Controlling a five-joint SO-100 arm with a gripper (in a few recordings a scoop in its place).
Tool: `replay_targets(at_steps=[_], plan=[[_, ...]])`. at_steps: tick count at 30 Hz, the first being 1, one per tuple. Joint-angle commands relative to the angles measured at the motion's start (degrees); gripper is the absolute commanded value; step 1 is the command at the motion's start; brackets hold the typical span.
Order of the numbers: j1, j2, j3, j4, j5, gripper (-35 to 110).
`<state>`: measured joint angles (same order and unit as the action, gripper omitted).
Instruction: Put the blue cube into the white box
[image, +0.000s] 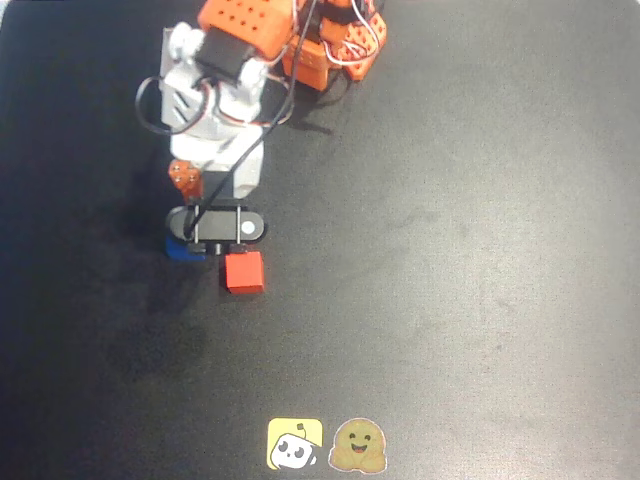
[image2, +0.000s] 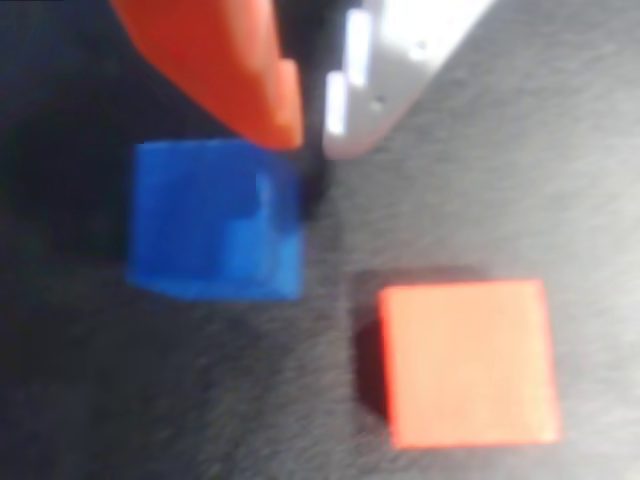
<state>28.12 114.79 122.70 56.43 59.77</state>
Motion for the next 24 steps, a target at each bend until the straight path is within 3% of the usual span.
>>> replay_targets(at_steps=[1, 24], plan=[[2.72, -3.08, -4.92, -0.70, -2.20, 1], [2.20, -7.91, -5.27, -2.90, -1.85, 15]])
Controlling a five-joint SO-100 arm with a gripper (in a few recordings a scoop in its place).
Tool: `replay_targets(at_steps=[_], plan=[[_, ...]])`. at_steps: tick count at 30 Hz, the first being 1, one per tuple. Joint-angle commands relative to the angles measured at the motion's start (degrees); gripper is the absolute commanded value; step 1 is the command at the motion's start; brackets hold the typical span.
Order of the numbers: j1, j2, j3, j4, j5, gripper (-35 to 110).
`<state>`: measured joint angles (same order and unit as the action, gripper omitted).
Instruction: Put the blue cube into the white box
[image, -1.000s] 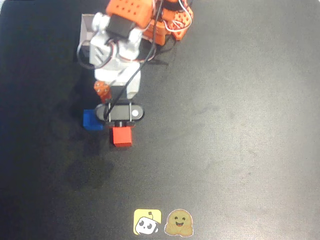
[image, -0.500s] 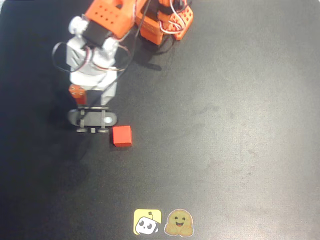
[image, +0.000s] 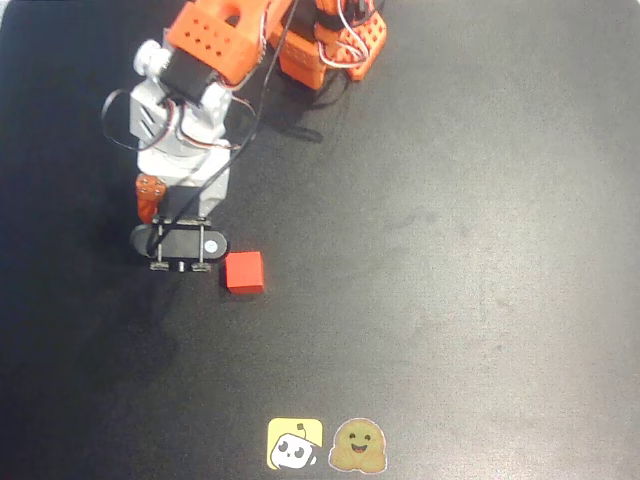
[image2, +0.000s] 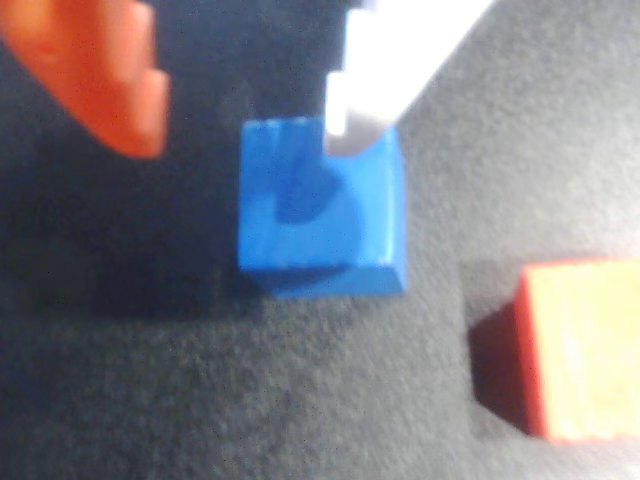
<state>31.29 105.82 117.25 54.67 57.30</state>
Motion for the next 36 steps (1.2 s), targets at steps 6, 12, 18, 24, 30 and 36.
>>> replay_targets(at_steps=[6, 12, 18, 24, 30, 36], plan=[[-2.55, 2.02, 4.92, -5.62, 1.32, 18], [-2.64, 0.44, 5.36, -6.77, 0.62, 21], [-2.72, -1.23, 5.45, -6.68, 0.53, 22], [-2.37, -1.58, 4.48, -3.78, 0.62, 22], [-2.02, -3.43, 3.78, -1.76, 0.79, 22], [-1.58, -3.43, 4.48, -2.29, 0.53, 22]])
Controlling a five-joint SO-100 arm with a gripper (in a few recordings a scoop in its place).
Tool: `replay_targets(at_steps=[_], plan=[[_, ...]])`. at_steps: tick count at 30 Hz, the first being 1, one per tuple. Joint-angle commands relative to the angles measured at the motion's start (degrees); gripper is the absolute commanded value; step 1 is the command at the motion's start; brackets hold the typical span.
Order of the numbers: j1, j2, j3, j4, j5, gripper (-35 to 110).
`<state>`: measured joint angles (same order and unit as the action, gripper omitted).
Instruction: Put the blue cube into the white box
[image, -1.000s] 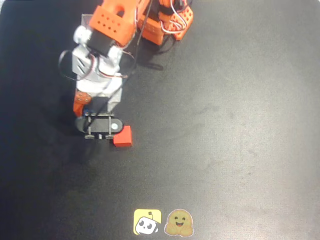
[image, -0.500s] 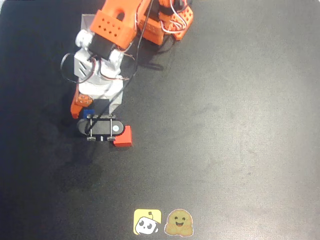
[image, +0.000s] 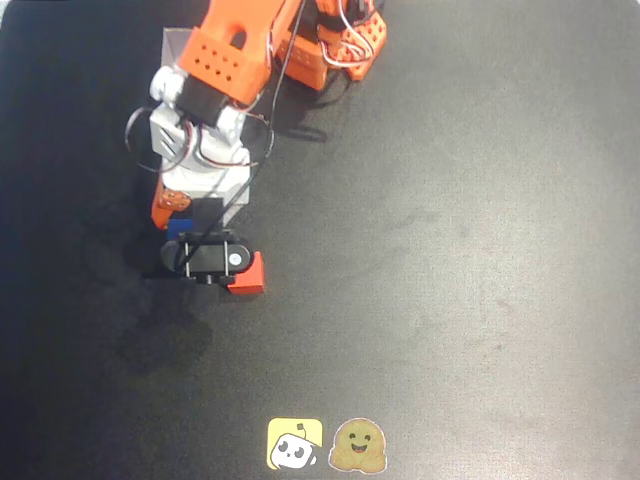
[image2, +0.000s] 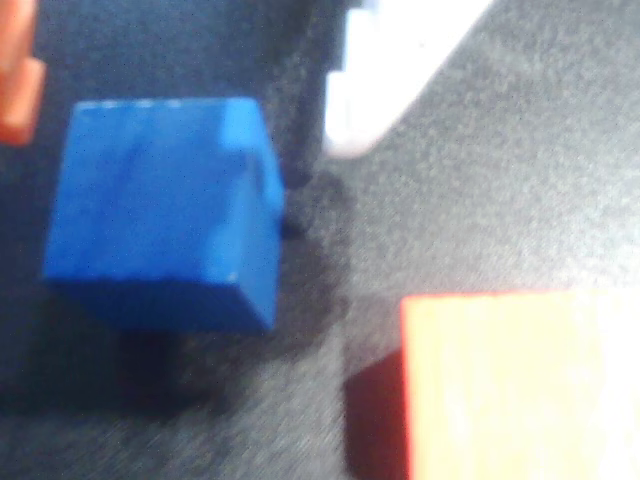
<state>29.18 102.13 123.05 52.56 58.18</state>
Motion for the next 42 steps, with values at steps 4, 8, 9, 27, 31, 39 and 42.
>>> replay_targets(at_steps=[4, 8, 9, 27, 31, 39, 42], plan=[[0.97, -0.53, -1.14, -0.26, -0.18, 22], [1.58, -2.72, -1.93, -0.62, -0.09, 22], [1.76, -3.25, -2.11, -0.70, -0.09, 22], [3.25, -2.72, -1.14, -0.26, 0.26, 22], [3.25, -2.64, -0.88, -0.26, 0.26, 22], [2.99, -5.01, -4.13, -0.26, 0.09, 22], [2.64, -6.94, -5.71, -0.53, 0.18, 23]])
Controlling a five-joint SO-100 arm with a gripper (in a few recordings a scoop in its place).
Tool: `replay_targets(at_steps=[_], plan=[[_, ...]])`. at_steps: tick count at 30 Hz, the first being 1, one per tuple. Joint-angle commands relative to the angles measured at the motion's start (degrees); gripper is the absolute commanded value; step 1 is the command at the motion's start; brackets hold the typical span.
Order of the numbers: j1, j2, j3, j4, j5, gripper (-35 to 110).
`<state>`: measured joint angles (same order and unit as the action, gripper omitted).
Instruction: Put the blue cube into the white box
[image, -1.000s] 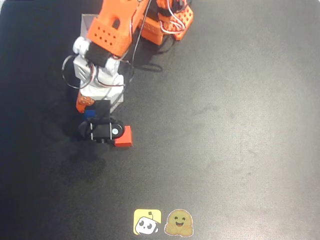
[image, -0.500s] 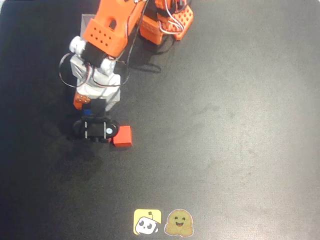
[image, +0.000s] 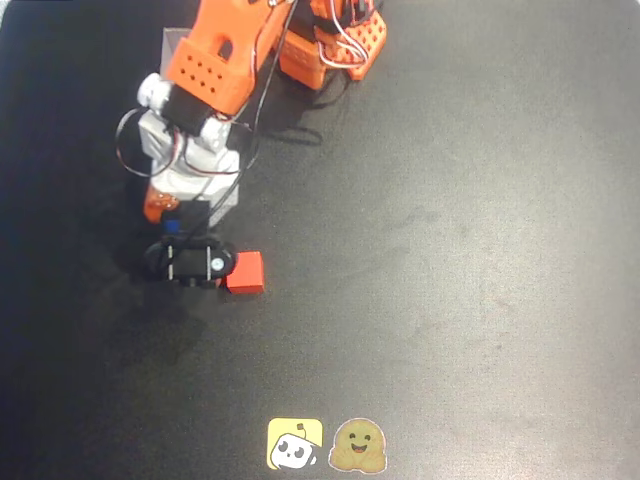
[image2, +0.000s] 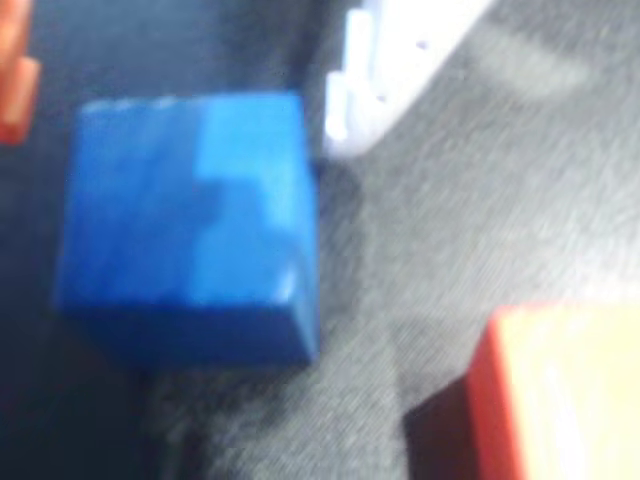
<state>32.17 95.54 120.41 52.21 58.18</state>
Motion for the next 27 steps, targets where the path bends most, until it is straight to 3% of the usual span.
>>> replay_targets(at_steps=[1, 13, 27], plan=[[-0.44, -0.97, -3.52, -0.35, 0.26, 23], [-2.46, -7.38, -6.15, -4.04, 2.37, 23], [-1.49, -7.47, -4.66, -4.39, 2.37, 0]])
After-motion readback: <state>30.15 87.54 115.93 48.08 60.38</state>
